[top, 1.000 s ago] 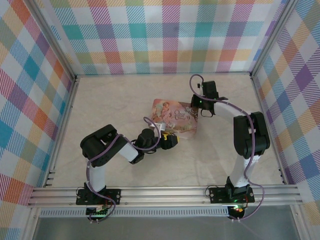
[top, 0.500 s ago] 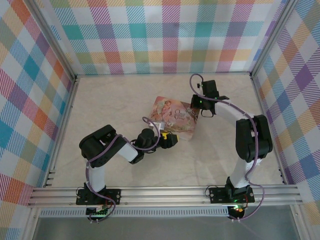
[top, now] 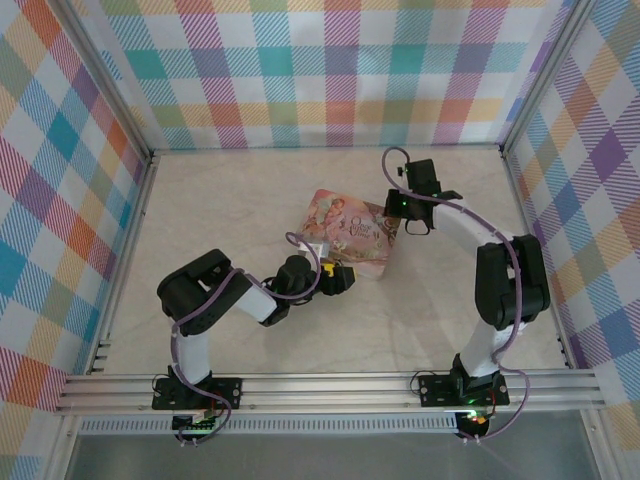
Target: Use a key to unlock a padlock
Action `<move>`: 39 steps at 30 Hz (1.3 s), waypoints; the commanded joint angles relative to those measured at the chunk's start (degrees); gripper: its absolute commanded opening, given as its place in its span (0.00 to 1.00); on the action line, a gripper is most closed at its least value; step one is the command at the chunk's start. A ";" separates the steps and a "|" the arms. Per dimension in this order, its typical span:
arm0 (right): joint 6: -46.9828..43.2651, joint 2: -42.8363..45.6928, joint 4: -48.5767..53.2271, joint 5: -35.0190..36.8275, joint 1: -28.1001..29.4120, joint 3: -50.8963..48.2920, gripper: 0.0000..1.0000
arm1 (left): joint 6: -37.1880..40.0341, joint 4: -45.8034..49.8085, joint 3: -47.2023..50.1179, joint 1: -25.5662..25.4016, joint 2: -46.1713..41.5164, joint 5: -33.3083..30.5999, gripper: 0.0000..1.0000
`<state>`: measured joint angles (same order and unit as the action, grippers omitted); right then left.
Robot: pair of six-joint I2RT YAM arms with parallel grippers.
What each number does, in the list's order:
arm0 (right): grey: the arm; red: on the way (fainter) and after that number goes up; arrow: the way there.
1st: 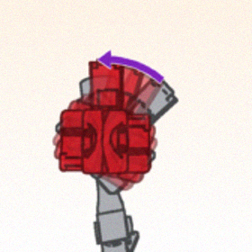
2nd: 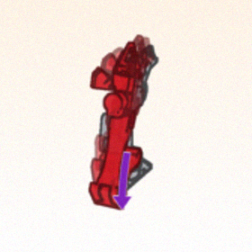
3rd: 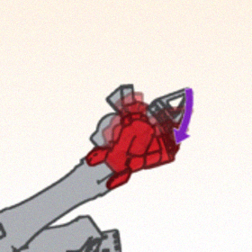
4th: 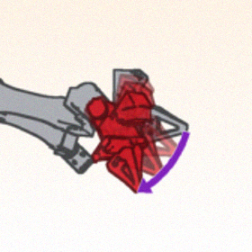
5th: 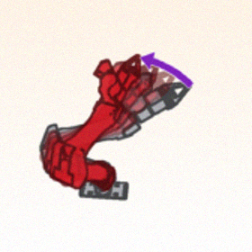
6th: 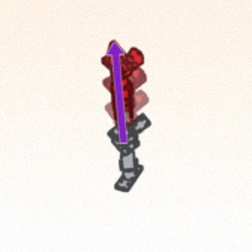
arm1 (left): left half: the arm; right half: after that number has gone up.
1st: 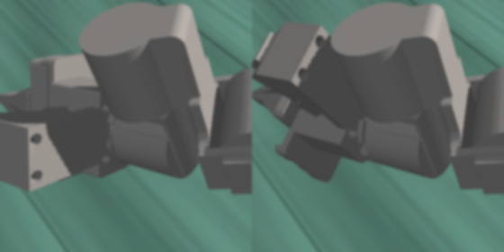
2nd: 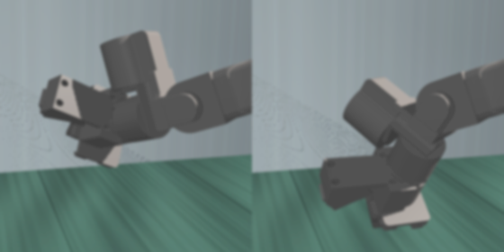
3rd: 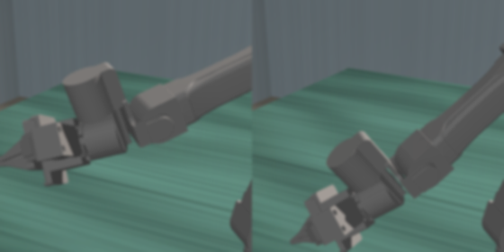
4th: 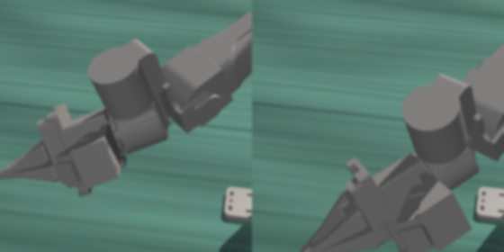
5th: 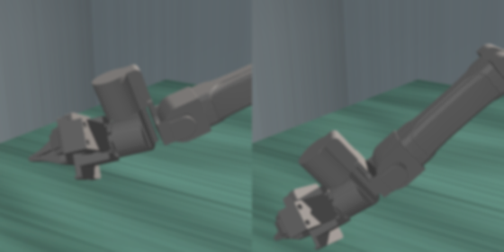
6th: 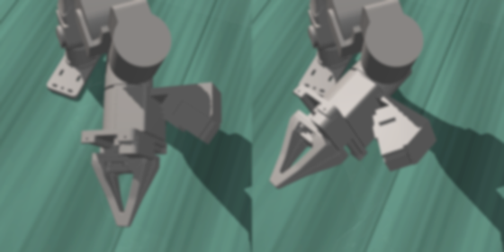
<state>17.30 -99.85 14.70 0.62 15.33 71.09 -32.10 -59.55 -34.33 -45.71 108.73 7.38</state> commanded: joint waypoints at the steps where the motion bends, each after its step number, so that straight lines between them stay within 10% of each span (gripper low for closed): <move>1: 0.54 3.00 4.00 4.31 -1.04 2.00 0.00 | 1.69 1.19 0.90 -0.16 -2.97 -1.05 0.76; 12: 1.41 0.28 7.10 14.67 -1.36 -0.25 0.00 | 2.28 2.60 -0.79 -0.08 -1.63 -2.51 0.78; 39: 1.24 -3.95 2.45 5.36 0.93 -1.69 0.00 | -0.13 -9.26 2.53 1.93 -0.63 8.62 0.63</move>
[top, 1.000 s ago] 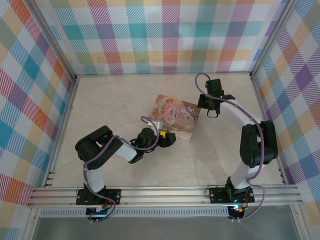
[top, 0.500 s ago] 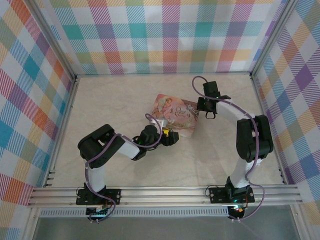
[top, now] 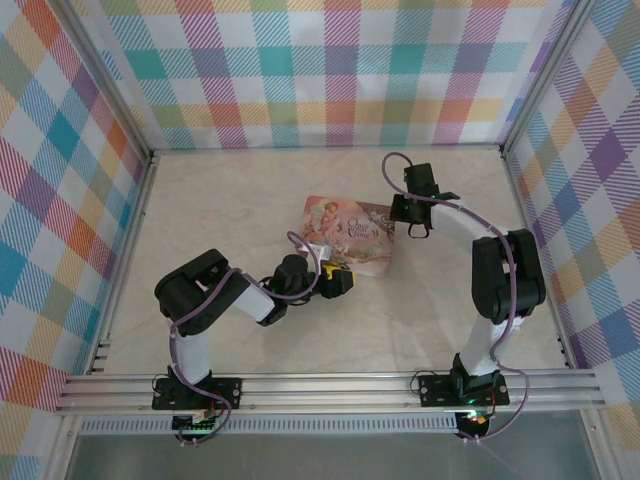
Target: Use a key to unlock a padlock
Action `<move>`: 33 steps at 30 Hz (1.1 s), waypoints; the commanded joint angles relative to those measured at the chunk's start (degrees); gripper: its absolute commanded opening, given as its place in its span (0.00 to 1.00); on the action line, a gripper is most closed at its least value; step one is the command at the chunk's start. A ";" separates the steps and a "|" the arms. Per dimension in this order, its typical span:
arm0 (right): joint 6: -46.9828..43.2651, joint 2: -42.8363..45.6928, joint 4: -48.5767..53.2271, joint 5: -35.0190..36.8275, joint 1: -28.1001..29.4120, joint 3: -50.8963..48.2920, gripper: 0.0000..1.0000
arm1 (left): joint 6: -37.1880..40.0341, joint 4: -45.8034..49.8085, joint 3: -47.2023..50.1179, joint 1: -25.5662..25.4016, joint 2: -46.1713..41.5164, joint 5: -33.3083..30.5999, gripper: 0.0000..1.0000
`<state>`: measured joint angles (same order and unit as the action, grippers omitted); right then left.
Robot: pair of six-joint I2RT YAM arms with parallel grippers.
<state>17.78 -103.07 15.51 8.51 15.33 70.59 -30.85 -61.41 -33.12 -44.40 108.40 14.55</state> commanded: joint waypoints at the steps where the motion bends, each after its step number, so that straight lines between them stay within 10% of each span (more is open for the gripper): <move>1: 0.85 -0.73 1.56 -2.54 0.89 -1.20 0.00 | -1.80 -7.97 1.79 0.65 -0.38 1.45 0.63; 33: 1.20 -1.22 1.52 -3.24 0.88 -1.38 0.00 | -6.14 -17.42 1.55 0.64 4.36 5.81 0.59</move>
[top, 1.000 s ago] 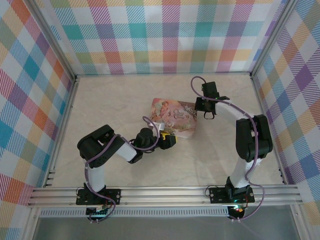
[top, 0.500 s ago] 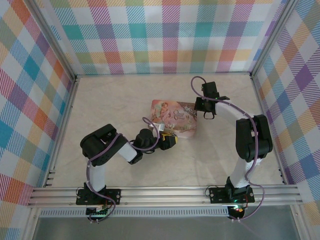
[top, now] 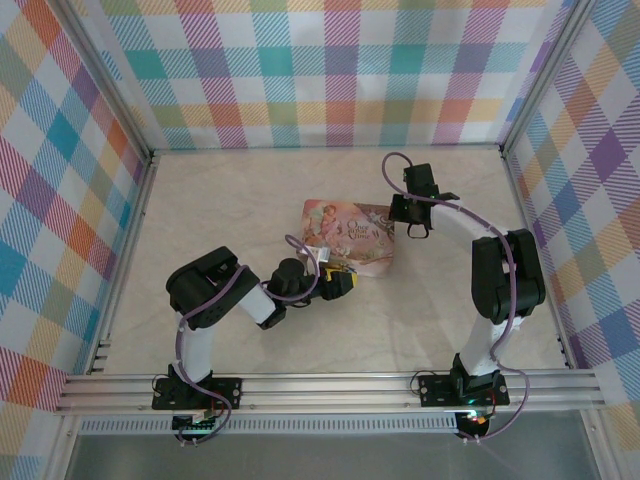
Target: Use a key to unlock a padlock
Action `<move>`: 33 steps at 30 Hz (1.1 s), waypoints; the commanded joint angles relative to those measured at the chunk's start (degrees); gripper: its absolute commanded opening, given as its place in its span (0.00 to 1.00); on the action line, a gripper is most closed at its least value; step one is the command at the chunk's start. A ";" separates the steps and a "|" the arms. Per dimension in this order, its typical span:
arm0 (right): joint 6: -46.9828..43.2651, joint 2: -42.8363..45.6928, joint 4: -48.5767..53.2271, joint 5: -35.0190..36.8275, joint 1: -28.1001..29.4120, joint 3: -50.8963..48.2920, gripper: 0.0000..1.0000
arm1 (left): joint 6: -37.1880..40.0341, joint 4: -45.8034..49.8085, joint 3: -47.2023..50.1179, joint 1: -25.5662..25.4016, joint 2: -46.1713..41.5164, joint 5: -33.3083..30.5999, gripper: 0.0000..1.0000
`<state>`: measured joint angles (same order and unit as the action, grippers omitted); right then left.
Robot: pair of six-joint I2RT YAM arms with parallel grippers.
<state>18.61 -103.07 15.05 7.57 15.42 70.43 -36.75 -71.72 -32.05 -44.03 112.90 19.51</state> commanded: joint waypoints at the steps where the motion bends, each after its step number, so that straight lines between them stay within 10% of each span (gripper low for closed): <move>1: 0.46 -1.26 1.92 -2.30 0.79 -1.26 0.00 | -0.33 -7.28 0.71 0.29 -0.14 0.41 0.59; 33: 0.46 -0.10 2.02 -2.31 0.84 -1.97 0.00 | -1.04 -4.99 -3.44 -1.02 3.78 -2.19 0.66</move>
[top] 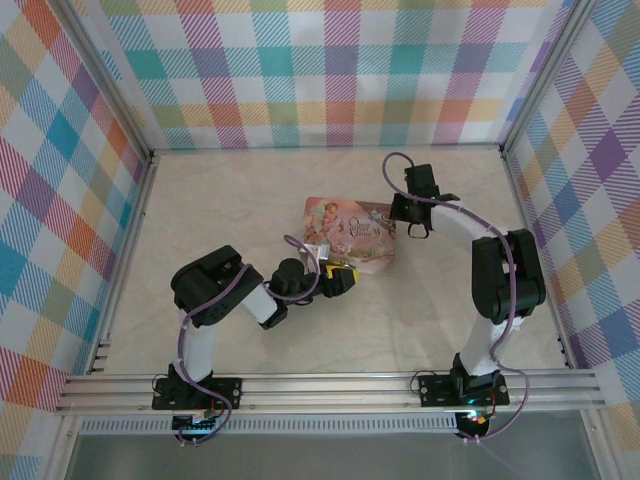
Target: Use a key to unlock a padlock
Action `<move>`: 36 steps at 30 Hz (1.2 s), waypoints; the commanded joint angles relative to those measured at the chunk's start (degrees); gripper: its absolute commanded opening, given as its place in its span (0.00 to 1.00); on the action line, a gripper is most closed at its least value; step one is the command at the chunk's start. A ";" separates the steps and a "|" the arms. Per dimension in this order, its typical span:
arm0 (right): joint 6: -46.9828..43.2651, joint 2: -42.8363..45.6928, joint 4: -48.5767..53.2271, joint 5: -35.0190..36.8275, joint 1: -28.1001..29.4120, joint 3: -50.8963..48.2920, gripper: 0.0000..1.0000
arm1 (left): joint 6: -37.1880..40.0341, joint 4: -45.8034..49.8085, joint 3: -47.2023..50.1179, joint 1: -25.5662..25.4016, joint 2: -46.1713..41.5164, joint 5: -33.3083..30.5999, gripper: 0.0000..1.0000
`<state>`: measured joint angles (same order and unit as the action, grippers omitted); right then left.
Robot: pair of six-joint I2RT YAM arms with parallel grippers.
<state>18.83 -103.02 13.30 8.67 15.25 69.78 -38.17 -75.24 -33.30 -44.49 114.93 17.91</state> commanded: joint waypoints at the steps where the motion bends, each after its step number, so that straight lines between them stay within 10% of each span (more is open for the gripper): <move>1: 0.24 -0.07 3.75 -3.39 0.97 -1.24 0.00 | -0.02 -1.72 -2.33 -0.61 2.16 -0.53 0.66; 36: 0.59 0.00 3.97 -3.65 1.20 -1.30 0.00 | -0.89 -0.49 1.34 1.69 0.10 -3.77 0.41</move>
<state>19.05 -103.02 13.56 7.42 15.46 69.73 -39.46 -76.64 -30.94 -43.55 116.25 13.02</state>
